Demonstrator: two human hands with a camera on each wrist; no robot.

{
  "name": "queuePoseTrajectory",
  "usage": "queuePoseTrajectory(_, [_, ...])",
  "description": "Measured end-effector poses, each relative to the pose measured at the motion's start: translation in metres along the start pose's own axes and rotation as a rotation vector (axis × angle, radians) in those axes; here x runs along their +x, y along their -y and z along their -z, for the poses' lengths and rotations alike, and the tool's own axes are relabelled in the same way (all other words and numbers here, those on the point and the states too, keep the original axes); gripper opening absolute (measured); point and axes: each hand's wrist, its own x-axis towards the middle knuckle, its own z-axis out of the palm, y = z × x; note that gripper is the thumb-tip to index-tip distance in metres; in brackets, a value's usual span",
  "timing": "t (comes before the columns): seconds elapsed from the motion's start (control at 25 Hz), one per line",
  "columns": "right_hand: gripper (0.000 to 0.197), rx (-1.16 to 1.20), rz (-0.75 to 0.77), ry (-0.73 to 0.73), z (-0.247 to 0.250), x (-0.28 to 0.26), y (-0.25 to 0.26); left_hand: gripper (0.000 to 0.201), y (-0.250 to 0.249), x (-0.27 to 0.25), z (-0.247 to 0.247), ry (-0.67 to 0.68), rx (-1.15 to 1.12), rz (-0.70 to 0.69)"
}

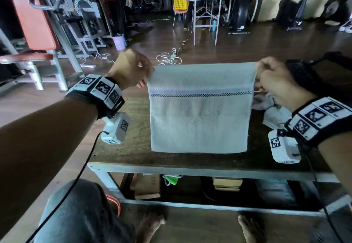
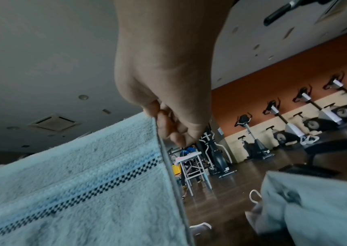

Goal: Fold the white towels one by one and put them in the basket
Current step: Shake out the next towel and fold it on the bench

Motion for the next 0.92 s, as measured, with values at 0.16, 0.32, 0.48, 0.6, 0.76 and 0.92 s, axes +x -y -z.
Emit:
queuePoseTrajectory(0.16, [0.023, 0.182, 0.051, -0.103, 0.005, 0.02, 0.05, 0.021, -0.025, 0.027, 0.01, -0.163, -0.067, -0.015])
queuePoseTrajectory(0.32, [0.023, 0.112, 0.194, -0.133, 0.019, 0.007, 0.037, 0.016, -0.015, 0.018, 0.016, -0.276, -0.021, -0.112])
queuePoseTrajectory(0.48, [0.02, 0.046, 0.172, 0.03, 0.029, -0.038, -0.028, 0.013, 0.016, -0.034, -0.004, -0.028, 0.069, -0.264])
queuePoseTrajectory(0.6, [0.012, -0.235, 0.033, 0.417, 0.033, -0.073, -0.079, 0.021, 0.039, -0.07, -0.024, 0.422, 0.093, -0.221])
queuePoseTrajectory(0.76, [0.015, -0.541, -0.144, 0.817, 0.033, -0.086, -0.111, 0.01, 0.046, -0.094, -0.043, 0.94, 0.185, -0.019])
queuePoseTrajectory(0.92, [0.016, -0.549, -0.113, 0.726, 0.02, -0.07, -0.113, 0.014, 0.062, -0.08, -0.062, 0.851, 0.199, 0.02])
